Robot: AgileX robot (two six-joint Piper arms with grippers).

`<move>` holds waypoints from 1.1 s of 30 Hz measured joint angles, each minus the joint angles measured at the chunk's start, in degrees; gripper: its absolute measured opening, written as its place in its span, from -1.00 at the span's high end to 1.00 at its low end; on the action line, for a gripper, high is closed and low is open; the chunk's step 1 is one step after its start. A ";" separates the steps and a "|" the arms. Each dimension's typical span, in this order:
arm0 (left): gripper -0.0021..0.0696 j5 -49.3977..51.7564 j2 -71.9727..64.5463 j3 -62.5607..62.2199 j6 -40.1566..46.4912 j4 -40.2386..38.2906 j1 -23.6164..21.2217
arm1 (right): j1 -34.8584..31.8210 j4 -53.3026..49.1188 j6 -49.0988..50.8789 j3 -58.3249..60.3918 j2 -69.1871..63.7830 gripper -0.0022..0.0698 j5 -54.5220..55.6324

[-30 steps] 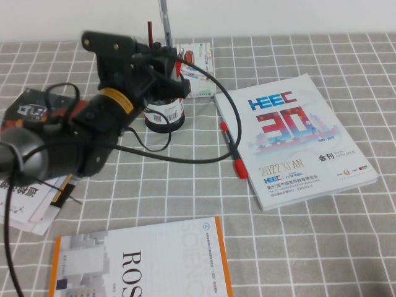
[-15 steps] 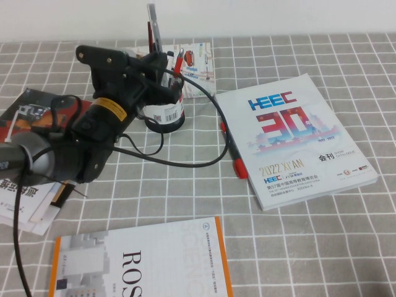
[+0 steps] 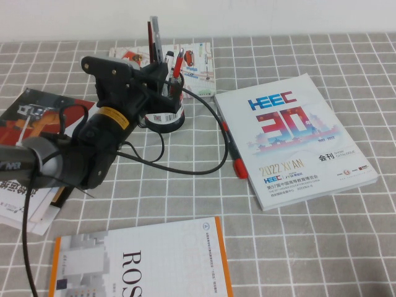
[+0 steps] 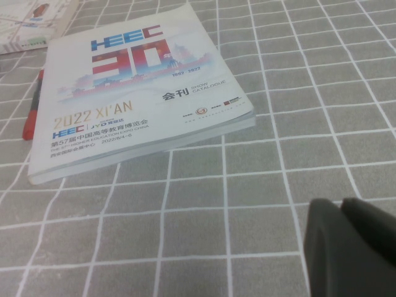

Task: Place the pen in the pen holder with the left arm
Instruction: Place the pen onto the pen holder

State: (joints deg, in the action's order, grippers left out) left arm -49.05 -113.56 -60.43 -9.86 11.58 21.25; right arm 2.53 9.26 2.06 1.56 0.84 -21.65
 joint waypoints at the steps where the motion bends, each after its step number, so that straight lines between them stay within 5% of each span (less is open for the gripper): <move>1: 0.81 -0.51 -0.24 0.00 0.23 0.00 0.00 | 0.00 0.00 0.00 0.00 0.00 0.98 0.00; 33: 0.81 1.37 -0.60 0.00 4.26 -2.84 0.00 | 0.00 0.00 0.00 0.00 0.00 0.98 0.00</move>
State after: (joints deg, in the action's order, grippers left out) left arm -47.68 -114.16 -60.43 -5.60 8.73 21.25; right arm 2.53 9.26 2.06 1.56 0.84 -21.65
